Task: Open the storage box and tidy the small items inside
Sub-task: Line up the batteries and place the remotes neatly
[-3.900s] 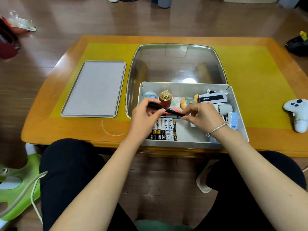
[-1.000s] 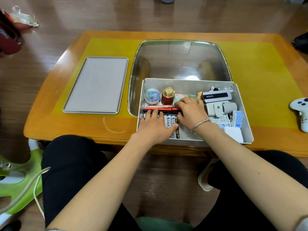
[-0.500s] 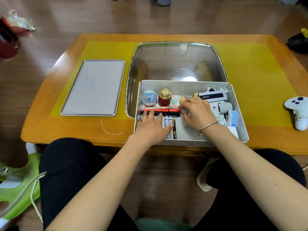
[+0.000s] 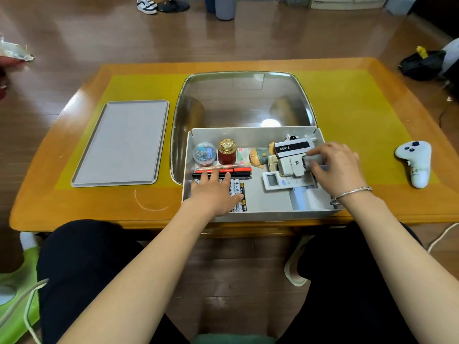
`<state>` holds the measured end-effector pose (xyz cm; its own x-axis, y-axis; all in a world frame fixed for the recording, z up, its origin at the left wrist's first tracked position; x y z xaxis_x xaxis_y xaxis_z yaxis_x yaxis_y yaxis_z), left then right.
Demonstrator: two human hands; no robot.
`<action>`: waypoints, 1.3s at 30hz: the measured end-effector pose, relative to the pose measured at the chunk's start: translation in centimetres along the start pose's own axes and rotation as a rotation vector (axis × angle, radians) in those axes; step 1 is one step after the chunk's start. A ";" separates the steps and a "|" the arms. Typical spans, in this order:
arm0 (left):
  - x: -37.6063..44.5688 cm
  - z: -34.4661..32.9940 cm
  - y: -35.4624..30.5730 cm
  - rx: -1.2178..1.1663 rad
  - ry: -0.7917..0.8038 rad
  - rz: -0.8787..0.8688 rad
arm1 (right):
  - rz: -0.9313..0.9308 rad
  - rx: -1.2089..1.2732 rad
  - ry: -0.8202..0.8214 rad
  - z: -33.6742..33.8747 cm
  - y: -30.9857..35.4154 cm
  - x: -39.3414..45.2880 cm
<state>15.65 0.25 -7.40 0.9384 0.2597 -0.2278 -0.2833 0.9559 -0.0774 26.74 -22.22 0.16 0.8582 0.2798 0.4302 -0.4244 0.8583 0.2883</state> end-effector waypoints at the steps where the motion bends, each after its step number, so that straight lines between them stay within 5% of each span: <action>1: 0.1 0.2 -0.1 0.001 -0.031 -0.005 | 0.006 0.001 0.008 0.1 -0.3 -0.1; 10: 1.6 4.1 -4.7 -0.316 -0.410 -0.223 | 0.017 -0.060 0.115 -0.4 -1.1 0.4; 15: 3.4 5.0 -7.1 -0.522 -0.394 -0.213 | 0.026 -0.158 0.176 -1.1 -1.1 1.0; 23: 5.9 4.4 -8.9 -0.529 -0.316 -0.195 | 0.189 -0.287 0.211 -2.4 0.3 0.4; 39: 4.4 3.8 -10.6 -0.503 -0.361 -0.283 | 0.137 -0.486 0.143 -3.0 0.2 1.6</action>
<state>23.52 -8.26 -3.84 0.9722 0.1221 0.1996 0.0074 0.8365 -0.5479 28.92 -20.34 -1.65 0.8495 0.4301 0.3055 -0.3817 0.9009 -0.2067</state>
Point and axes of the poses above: each hand's wrist, its own x-axis towards the middle knuckle, its own z-axis out of the back of the hand, y = z × x, the point moved 7 cm from there along x, towards the middle knuckle, and after that the axes turned 14 degrees about -y, right-handed, at the moved point
